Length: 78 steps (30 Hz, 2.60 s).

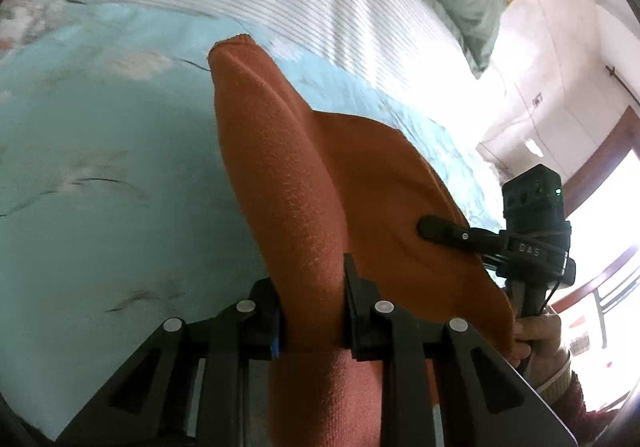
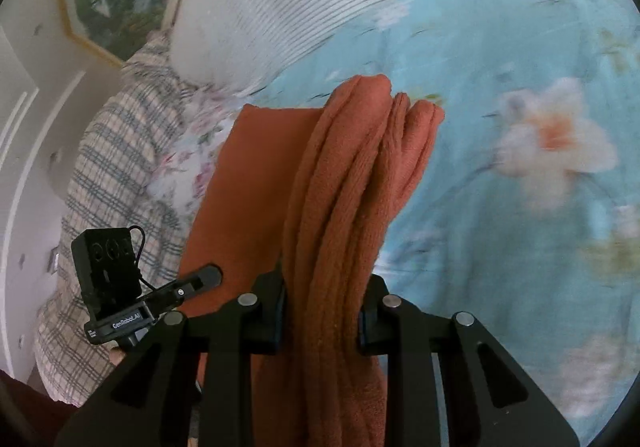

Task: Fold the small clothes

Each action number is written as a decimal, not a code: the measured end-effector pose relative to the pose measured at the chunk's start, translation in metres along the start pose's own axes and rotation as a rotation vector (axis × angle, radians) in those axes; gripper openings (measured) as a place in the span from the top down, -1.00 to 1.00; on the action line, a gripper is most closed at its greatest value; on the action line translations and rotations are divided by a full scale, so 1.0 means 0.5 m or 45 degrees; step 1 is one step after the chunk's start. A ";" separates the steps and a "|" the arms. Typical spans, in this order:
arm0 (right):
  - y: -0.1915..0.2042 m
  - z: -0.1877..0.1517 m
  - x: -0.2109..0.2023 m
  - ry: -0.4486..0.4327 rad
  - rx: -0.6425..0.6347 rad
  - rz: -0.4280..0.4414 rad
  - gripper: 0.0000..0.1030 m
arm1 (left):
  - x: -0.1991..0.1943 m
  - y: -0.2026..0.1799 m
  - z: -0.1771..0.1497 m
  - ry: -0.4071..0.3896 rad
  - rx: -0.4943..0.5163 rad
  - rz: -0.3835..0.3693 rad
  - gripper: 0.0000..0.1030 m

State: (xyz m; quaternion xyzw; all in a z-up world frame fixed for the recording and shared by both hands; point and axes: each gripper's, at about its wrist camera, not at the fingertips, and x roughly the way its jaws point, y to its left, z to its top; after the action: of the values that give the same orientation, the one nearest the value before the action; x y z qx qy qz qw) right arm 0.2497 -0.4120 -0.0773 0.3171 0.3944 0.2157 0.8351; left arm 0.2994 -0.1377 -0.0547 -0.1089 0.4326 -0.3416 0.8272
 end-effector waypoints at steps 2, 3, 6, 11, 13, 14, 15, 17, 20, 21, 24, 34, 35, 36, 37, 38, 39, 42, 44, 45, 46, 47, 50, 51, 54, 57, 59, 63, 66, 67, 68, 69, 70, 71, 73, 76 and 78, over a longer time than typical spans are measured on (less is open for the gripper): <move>0.018 0.002 0.034 0.019 -0.007 0.028 0.48 | -0.036 0.025 0.000 -0.014 -0.017 0.030 0.55; 0.026 0.003 0.052 0.028 -0.009 0.040 0.48 | -0.052 0.039 -0.001 -0.024 -0.023 0.048 0.55; 0.039 0.005 0.095 0.049 -0.006 0.058 0.48 | -0.089 0.079 0.001 -0.050 -0.040 0.101 0.55; 0.023 -0.001 0.156 0.097 0.000 -0.010 0.48 | -0.105 0.153 0.000 -0.066 -0.096 0.147 0.55; 0.005 -0.011 0.170 0.105 0.003 -0.070 0.44 | -0.084 0.180 -0.009 -0.031 -0.129 0.167 0.54; -0.004 -0.015 0.172 0.103 0.019 -0.058 0.41 | -0.068 0.193 -0.012 -0.009 -0.145 0.190 0.52; -0.014 -0.020 0.170 0.098 0.037 -0.049 0.34 | -0.057 0.208 -0.020 0.007 -0.153 0.212 0.47; -0.019 -0.022 0.162 0.087 0.037 -0.081 0.17 | -0.043 0.222 -0.025 0.018 -0.156 0.208 0.34; -0.011 -0.017 0.139 0.066 0.018 -0.162 -0.04 | -0.047 0.234 -0.029 0.017 -0.177 0.220 0.07; -0.002 -0.012 0.121 0.036 -0.007 -0.225 -0.13 | -0.052 0.233 -0.026 0.014 -0.181 0.237 0.02; 0.028 0.005 0.080 -0.057 -0.081 -0.307 -0.16 | -0.084 0.223 -0.029 -0.035 -0.163 0.287 0.01; 0.069 0.057 0.169 0.063 -0.178 -0.341 0.40 | -0.185 0.133 -0.077 -0.167 0.059 0.192 0.08; 0.064 0.060 0.177 0.075 -0.169 -0.352 0.70 | -0.180 0.123 -0.077 -0.159 0.069 0.182 0.09; 0.062 0.062 0.176 0.078 -0.160 -0.341 0.77 | -0.172 0.117 -0.078 -0.143 0.072 0.166 0.09; 0.068 0.063 0.160 0.046 -0.155 -0.303 0.77 | -0.167 0.115 -0.078 -0.127 0.074 0.150 0.10; 0.080 0.062 0.142 0.009 -0.161 -0.262 0.78 | -0.159 0.110 -0.081 -0.105 0.083 0.135 0.12; 0.097 0.057 0.108 -0.054 -0.176 -0.212 0.79 | -0.152 0.102 -0.083 -0.093 0.098 0.140 0.16; 0.105 0.042 0.059 -0.146 -0.169 -0.202 0.79 | -0.151 0.084 -0.093 -0.079 0.150 0.124 0.16; 0.069 0.033 0.061 -0.130 -0.118 -0.244 0.79 | -0.145 0.082 -0.098 -0.064 0.154 0.099 0.16; 0.050 0.030 0.072 -0.107 -0.093 -0.267 0.79 | -0.138 0.082 -0.102 -0.050 0.154 0.097 0.16; 0.027 0.026 0.086 -0.081 -0.065 -0.285 0.79 | -0.131 0.083 -0.106 -0.037 0.155 0.104 0.18; 0.008 0.023 0.102 -0.057 -0.047 -0.300 0.79 | -0.120 0.084 -0.111 -0.019 0.152 0.115 0.21; -0.022 0.018 0.141 -0.019 -0.032 -0.341 0.78 | -0.092 0.097 -0.121 0.020 0.114 0.126 0.25; -0.024 0.018 0.143 -0.021 -0.026 -0.347 0.76 | -0.085 0.100 -0.124 0.029 0.100 0.131 0.27; -0.013 0.022 0.122 -0.030 -0.007 -0.386 0.53 | -0.074 0.101 -0.128 0.040 0.091 0.151 0.27; 0.037 0.028 0.075 -0.107 -0.050 -0.407 0.53 | -0.088 0.091 -0.117 0.042 0.099 0.159 0.30; 0.068 0.035 0.060 -0.132 -0.064 -0.327 0.53 | -0.104 0.087 -0.100 -0.001 0.105 0.170 0.30; 0.116 0.049 0.130 -0.042 -0.122 -0.218 0.53 | -0.100 0.114 -0.026 -0.062 0.036 0.216 0.30; 0.092 0.052 0.194 -0.002 -0.132 -0.352 0.53 | -0.064 0.142 0.031 -0.070 -0.025 0.264 0.38; 0.073 0.052 0.209 -0.001 -0.119 -0.409 0.58 | -0.045 0.155 0.048 -0.052 -0.047 0.260 0.39; 0.047 0.050 0.219 -0.024 -0.101 -0.421 0.76 | -0.021 0.172 0.062 -0.021 -0.071 0.292 0.45; 0.033 0.049 0.219 -0.047 -0.086 -0.422 1.00 | -0.005 0.186 0.068 0.005 -0.081 0.317 0.66; 0.020 0.048 0.215 -0.066 -0.056 -0.409 1.00 | 0.016 0.199 0.073 0.039 -0.079 0.342 0.83; 0.014 0.049 0.211 -0.073 -0.036 -0.385 1.00 | 0.029 0.208 0.076 0.049 -0.066 0.360 0.87; 0.017 0.049 0.207 -0.073 -0.044 -0.392 1.00 | 0.033 0.217 0.081 0.043 -0.067 0.341 0.89; 0.031 0.047 0.203 -0.058 -0.053 -0.405 0.99 | 0.029 0.209 0.081 0.047 -0.043 0.370 0.90; 0.046 0.039 0.184 -0.052 -0.055 -0.400 0.93 | 0.013 0.194 0.068 0.031 -0.032 0.388 0.90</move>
State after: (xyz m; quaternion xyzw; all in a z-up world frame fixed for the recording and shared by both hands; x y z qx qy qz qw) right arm 0.3174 -0.3464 -0.0998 0.2378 0.4172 0.0843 0.8731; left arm 0.3746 -0.0738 -0.0843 -0.0482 0.4586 -0.2079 0.8627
